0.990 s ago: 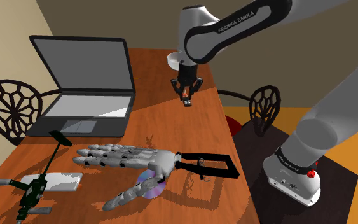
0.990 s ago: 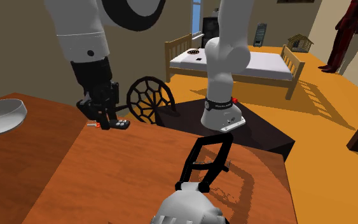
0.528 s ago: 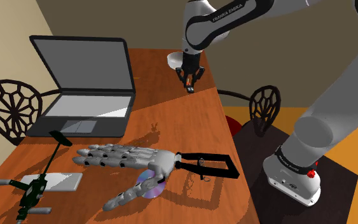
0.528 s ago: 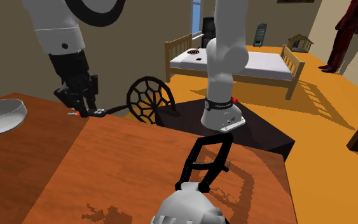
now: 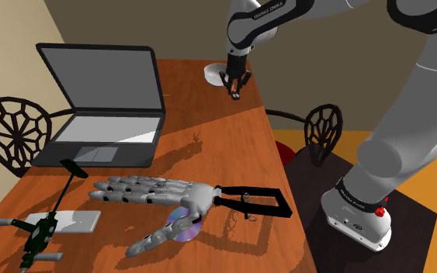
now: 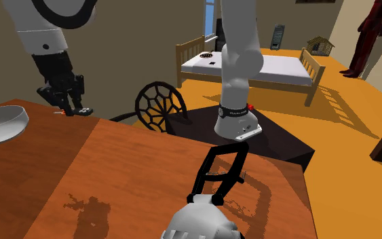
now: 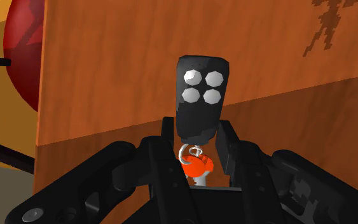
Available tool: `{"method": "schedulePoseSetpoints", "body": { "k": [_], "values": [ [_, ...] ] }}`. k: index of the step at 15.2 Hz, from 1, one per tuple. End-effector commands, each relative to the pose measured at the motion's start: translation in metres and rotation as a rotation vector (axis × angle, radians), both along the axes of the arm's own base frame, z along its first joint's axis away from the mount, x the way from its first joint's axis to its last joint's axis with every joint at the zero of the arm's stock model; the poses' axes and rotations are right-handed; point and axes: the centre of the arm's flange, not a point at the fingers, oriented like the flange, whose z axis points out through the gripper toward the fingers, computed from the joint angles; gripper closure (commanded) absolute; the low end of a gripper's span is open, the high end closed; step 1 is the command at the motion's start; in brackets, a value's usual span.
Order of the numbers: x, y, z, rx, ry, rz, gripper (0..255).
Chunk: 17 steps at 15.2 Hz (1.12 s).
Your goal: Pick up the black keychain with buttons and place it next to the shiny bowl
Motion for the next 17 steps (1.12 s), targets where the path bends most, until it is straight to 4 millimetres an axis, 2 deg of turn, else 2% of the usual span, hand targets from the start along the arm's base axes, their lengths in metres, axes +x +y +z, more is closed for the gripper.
{"method": "schedulePoseSetpoints", "body": {
  "k": [1,14,15,17],
  "values": [
    [0.015,-0.019,0.003,0.000,0.001,0.001,255],
    [0.119,-0.156,0.003,0.000,0.001,0.001,255],
    [0.126,-0.165,0.003,0.000,0.001,0.001,255],
    [0.126,-0.165,-0.008,0.000,0.001,0.001,255]
  ]
}}
